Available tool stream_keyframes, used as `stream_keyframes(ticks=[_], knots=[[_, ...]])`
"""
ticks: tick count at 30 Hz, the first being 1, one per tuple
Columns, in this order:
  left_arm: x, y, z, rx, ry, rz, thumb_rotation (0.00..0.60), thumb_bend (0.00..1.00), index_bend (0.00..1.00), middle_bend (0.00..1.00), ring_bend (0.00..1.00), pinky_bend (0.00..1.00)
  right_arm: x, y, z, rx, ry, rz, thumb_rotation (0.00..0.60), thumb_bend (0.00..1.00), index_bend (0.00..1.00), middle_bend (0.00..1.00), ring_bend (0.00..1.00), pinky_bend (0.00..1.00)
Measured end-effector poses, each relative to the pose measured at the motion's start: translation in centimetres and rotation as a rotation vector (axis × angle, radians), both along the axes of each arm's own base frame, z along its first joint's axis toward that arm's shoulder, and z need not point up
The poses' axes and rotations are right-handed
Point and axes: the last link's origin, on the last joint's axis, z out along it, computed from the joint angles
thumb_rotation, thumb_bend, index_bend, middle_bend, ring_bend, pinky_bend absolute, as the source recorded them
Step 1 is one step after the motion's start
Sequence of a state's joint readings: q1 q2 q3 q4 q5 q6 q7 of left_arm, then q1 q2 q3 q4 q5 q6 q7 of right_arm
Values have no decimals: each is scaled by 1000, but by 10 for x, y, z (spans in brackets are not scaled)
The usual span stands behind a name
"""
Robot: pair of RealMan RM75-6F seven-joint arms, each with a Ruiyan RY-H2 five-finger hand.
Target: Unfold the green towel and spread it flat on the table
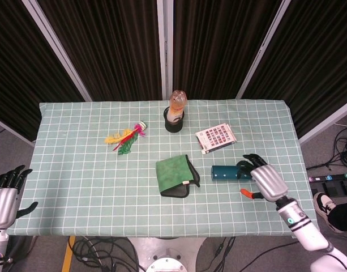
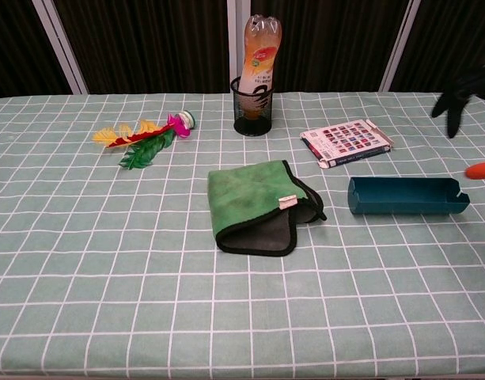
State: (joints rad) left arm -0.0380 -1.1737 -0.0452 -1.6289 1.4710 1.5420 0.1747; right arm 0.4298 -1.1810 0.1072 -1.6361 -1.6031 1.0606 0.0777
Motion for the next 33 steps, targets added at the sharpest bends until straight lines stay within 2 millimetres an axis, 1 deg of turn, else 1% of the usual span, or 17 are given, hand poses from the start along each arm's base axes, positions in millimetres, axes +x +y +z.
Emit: stream_keyframes(ticks=[4, 7, 12, 16, 19, 25, 33], knots=[[0, 0, 0, 3, -1, -1, 600, 122, 236, 243, 189, 209, 20, -23, -38, 78, 22, 28, 600, 95, 389, 205, 41, 107], [0, 1, 1, 2, -2, 0, 600, 122, 236, 243, 189, 209, 31, -36, -64, 119, 38, 36, 600, 101, 367, 186, 25, 106], [-2, 1, 1, 4, -5, 3, 600, 122, 236, 243, 189, 209, 46, -50, -97, 151, 56, 49, 600, 137, 362, 176, 12, 96], [-3, 2, 1, 1, -9, 6, 600, 122, 236, 243, 189, 209, 57, -57, -120, 165, 74, 67, 600, 159, 362, 177, 6, 47], [-4, 2, 0, 0, -12, 6, 600, 122, 236, 243, 190, 209, 63, -60, -134, 172, 91, 78, 600, 171, 364, 177, 3, 43], [-7, 1, 0, -1, -17, 10, 600, 122, 236, 243, 189, 209, 70, -63, -151, 169, 114, 88, 600, 195, 378, 176, 2, 43], [-9, 0, 0, -2, -21, 13, 600, 122, 236, 243, 189, 209, 70, -69, -159, 167, 126, 68, 600, 258, 402, 180, 2, 43]])
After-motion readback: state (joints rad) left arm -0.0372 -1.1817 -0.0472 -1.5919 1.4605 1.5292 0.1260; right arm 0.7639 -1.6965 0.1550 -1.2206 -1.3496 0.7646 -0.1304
